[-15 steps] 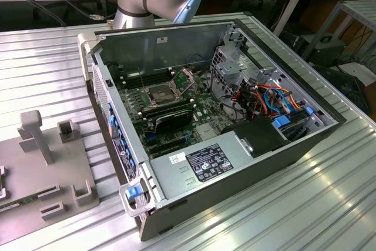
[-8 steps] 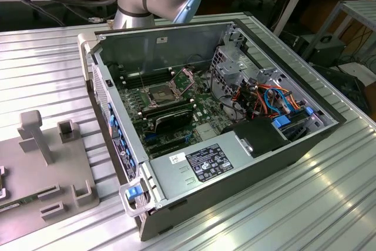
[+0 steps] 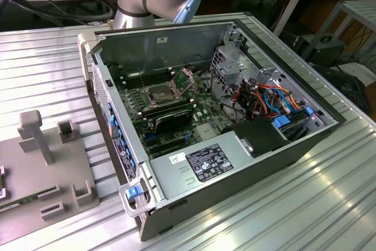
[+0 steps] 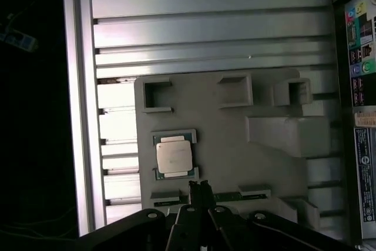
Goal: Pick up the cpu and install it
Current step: 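Reach for the cpu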
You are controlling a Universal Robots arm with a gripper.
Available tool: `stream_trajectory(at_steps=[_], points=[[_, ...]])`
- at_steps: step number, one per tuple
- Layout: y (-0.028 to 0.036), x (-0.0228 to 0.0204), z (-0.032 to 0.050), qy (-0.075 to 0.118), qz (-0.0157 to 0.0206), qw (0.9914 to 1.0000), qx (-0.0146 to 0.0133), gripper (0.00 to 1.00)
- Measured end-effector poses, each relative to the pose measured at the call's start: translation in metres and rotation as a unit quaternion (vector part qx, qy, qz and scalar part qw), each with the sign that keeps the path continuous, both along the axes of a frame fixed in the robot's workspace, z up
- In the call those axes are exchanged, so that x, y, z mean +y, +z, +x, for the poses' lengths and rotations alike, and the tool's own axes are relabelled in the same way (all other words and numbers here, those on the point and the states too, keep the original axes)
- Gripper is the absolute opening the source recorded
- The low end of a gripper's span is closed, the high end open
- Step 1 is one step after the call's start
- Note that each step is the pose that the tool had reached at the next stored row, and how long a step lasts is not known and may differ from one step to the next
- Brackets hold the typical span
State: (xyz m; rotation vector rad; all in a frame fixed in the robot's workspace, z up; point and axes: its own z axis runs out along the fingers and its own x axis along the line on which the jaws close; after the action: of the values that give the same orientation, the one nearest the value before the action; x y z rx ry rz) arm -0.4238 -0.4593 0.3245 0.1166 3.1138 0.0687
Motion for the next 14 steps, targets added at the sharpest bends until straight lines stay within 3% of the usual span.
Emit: stream_trajectory(at_steps=[14], points=[[-0.0186, 0.0, -0.0103, 0.0, -0.0001, 1.0, 0.0001, 0.11]])
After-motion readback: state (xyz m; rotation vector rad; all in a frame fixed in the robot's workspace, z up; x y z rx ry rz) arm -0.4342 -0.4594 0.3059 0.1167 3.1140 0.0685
